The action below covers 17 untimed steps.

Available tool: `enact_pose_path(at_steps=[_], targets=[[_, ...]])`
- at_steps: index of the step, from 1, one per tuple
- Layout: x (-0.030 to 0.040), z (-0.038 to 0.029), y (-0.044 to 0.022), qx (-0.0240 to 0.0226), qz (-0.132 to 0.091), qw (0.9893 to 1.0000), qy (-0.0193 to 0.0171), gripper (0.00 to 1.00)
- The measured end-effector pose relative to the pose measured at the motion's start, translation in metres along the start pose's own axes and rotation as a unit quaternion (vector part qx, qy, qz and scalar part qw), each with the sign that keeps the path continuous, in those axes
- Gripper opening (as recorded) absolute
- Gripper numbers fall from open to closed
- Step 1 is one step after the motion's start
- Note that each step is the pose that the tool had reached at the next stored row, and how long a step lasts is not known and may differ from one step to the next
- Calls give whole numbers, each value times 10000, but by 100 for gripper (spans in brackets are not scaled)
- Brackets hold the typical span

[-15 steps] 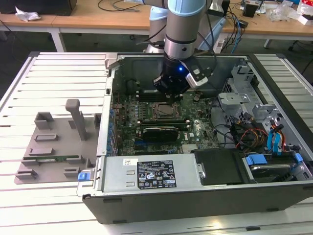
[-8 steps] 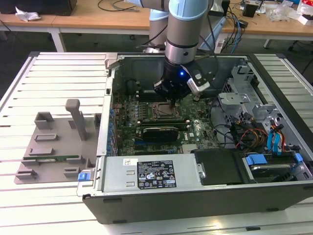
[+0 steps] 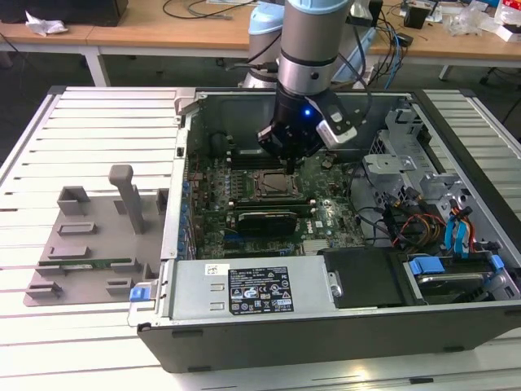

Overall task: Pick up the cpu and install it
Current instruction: 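Install the first cpu locking lever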

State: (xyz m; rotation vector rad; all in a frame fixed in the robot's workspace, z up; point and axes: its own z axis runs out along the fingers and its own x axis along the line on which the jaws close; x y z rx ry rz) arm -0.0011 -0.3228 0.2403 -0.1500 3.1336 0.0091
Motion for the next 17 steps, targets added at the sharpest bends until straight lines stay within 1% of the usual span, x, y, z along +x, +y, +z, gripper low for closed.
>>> enact_pose_path(at_steps=[3, 5, 6, 10, 13, 17], targets=[[0, -58, -1, 0, 0, 10000, 0, 11], [0, -123, -1, 0, 0, 10000, 0, 11], [-1, -181, -1, 0, 0, 10000, 0, 11], [-1, -323, 0, 0, 0, 10000, 0, 11], [-2, -395, 1, 0, 0, 10000, 0, 11], [-2, -440, 1, 0, 0, 10000, 0, 11]])
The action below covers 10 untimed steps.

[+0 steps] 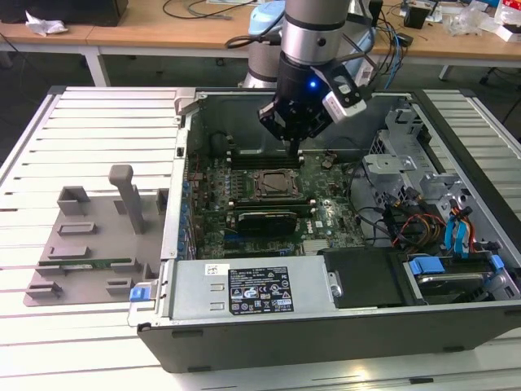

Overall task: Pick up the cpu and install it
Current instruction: 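Install the first cpu locking lever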

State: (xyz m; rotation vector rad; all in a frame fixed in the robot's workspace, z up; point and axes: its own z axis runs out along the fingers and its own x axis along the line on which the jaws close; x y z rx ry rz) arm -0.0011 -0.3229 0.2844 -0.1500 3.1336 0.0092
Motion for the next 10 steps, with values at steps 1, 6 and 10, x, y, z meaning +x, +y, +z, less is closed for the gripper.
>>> enact_pose_path(at_steps=[1, 6, 10], targets=[[0, -11, 0, 0, 0, 10000, 0, 11], [0, -63, 0, 0, 0, 10000, 0, 11], [0, -113, 0, 0, 0, 10000, 0, 11]])
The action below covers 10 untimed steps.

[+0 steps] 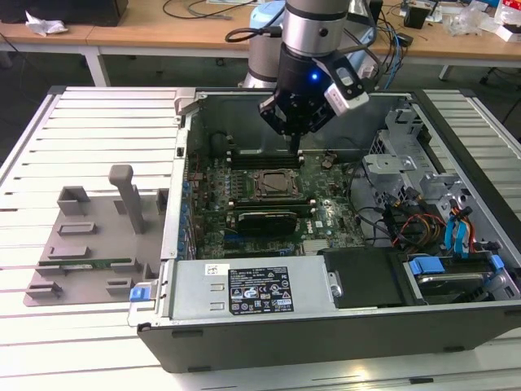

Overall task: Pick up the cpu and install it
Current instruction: 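Install the first cpu locking lever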

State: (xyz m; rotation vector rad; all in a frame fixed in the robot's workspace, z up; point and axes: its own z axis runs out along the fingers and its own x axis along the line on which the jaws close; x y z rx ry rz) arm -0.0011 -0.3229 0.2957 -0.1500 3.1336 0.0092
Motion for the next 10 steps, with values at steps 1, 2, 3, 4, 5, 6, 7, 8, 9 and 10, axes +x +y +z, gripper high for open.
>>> enact_pose_path(at_steps=[1, 2, 3, 4, 5, 6, 7, 8, 9, 10], targets=[[0, -13, 0, 0, 0, 10000, 0, 11], [0, -33, 0, 0, 0, 10000, 0, 11], [0, -54, 0, 0, 0, 10000, 0, 11], [0, -58, 0, -1, 0, 10000, 0, 11], [0, -58, 1, -1, 0, 10000, 0, 11], [0, -58, 0, -1, 0, 10000, 0, 11], [0, -58, 0, -1, 0, 10000, 0, 11], [0, -58, 0, -1, 0, 10000, 0, 11], [0, -58, 0, -1, 0, 10000, 0, 11], [0, -58, 0, -2, 0, 10000, 0, 11]])
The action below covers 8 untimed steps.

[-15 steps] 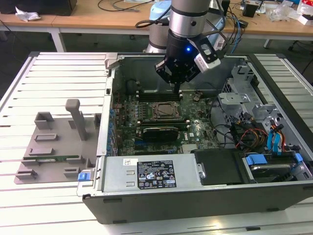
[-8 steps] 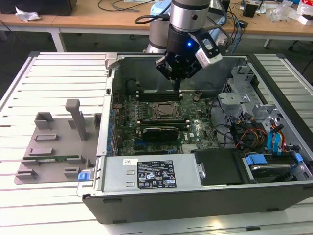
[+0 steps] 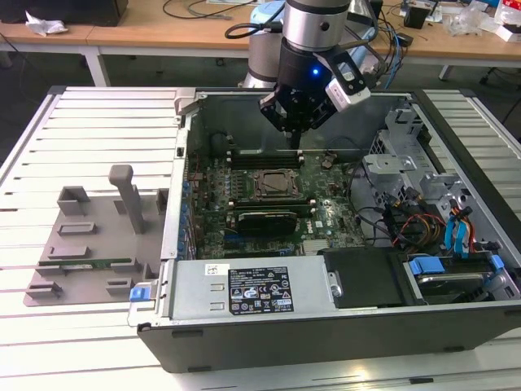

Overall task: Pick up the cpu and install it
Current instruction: 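Install the first cpu locking lever, then install the second cpu locking lever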

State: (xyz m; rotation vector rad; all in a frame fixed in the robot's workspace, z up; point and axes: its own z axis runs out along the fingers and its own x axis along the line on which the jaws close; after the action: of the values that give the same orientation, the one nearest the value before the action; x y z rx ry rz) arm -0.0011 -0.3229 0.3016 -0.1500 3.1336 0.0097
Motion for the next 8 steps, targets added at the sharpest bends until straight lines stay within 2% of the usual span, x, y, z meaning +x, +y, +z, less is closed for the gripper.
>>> enact_pose_path(at_steps=[8], targets=[[1, 0, -15, -1, 0, 10000, 0, 11]])
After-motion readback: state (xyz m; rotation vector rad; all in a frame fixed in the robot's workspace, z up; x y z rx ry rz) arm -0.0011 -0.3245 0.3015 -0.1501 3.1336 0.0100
